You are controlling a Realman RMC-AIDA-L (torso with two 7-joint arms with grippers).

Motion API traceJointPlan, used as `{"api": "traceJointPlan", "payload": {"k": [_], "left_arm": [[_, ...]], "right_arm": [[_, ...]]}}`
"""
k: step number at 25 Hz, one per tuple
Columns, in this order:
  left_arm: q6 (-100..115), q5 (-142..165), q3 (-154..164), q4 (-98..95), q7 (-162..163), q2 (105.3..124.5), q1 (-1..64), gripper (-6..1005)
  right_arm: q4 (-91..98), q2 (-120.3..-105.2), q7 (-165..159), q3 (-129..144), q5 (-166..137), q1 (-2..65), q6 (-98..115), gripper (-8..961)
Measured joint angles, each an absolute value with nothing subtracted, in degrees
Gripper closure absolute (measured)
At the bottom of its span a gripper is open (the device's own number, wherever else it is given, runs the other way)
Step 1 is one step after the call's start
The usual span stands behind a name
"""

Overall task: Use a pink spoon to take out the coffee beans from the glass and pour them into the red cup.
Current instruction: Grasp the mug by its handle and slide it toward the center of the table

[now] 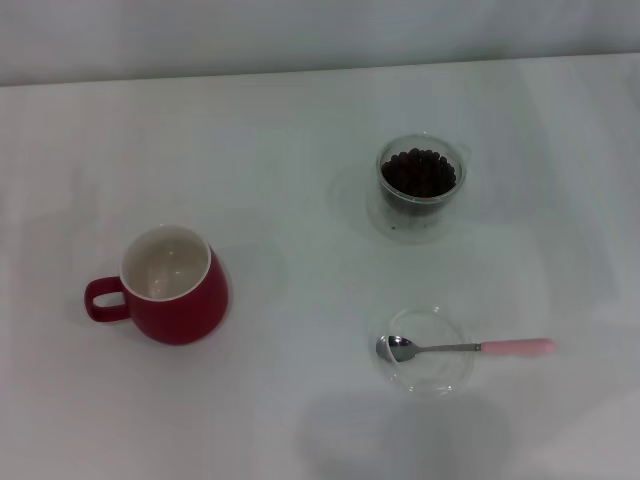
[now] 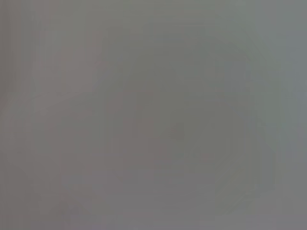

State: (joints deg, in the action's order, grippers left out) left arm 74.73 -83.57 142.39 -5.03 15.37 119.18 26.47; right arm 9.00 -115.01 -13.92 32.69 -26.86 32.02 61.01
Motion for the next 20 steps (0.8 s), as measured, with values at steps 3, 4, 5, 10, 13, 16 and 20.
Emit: {"api": "traceJointPlan", "payload": {"k": [3, 4, 5, 10, 13, 16, 20], "left_arm": [[72.7, -83.6, 142.4, -4.8, 12.2, 119.13, 27.1, 111], [71.4, -83.7, 142.4, -4.7, 10.2, 119.10, 27.4, 111], [70.6, -83.9, 142.4, -4.7, 9.1, 119.09, 27.6, 111], [68.2, -84.3, 142.4, -4.9, 7.4, 119.09, 27.9, 111], [68.1, -84.3, 142.5, -5.3, 7.4, 119.22, 27.7, 112], [68.0, -83.9, 143.0, -5.6, 7.6, 119.27, 27.6, 112], [68.4, -83.8, 143.0, -5.8, 8.0, 119.34, 27.3, 112]], "right_arm": [[9.0, -115.07, -9.2, 32.7, -26.9, 33.4, 58.6, 79], [9.0, -115.07, -8.0, 32.8, -26.9, 33.9, 57.9, 79], [9.0, -115.07, -7.2, 32.8, -26.9, 34.4, 57.4, 79], [9.3, -114.80, -5.2, 32.8, -26.9, 36.8, 55.6, 79], [10.2, -114.76, -4.5, 32.8, -26.9, 37.6, 54.2, 80], [10.5, -114.76, -3.7, 32.8, -26.9, 37.8, 53.4, 80], [10.5, -114.86, -3.5, 34.8, -26.9, 37.2, 53.3, 80]]}}
